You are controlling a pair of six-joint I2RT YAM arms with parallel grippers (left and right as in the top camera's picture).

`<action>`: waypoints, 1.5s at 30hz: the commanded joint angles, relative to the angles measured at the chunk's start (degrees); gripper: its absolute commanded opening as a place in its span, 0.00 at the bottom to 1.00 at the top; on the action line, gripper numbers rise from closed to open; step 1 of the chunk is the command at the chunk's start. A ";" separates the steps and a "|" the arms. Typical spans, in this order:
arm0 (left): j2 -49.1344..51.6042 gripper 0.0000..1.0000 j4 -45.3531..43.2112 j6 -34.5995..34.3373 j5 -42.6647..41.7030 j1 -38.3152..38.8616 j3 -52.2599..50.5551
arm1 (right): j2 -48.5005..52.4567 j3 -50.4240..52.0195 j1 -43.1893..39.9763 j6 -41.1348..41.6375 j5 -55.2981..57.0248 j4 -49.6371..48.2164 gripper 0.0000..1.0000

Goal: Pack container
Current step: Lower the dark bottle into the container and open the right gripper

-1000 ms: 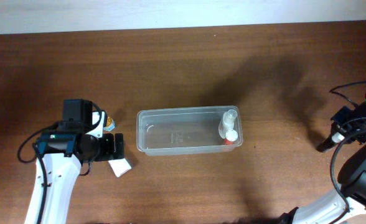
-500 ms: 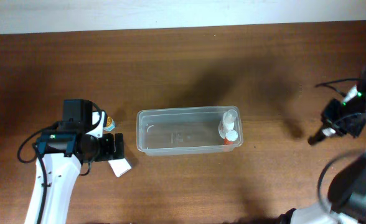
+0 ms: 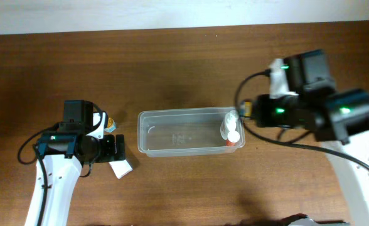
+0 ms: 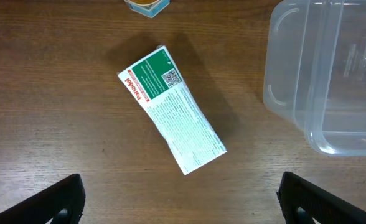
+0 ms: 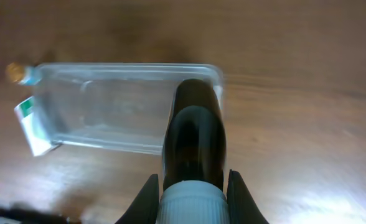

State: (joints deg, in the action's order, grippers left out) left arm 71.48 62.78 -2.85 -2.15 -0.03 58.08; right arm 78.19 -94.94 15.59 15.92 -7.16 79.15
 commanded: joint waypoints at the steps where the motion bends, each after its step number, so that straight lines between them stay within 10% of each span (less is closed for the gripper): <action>1: 0.09 0.99 -0.17 -0.59 -0.63 -0.24 0.94 | 4.50 -0.50 7.30 1.60 0.52 -3.34 0.13; 17: 0.09 0.99 -0.20 -0.59 -0.63 -0.24 0.92 | 28.59 -0.48 12.24 3.23 9.29 -6.99 0.13; 45: 0.09 1.00 -0.15 -0.57 -0.61 -0.24 0.90 | 30.82 1.11 12.20 0.02 9.60 -11.10 0.33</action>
State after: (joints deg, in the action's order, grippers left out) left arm 71.48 62.76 -2.85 -2.15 -0.03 58.08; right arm 108.71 -93.84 27.49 17.74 1.50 68.05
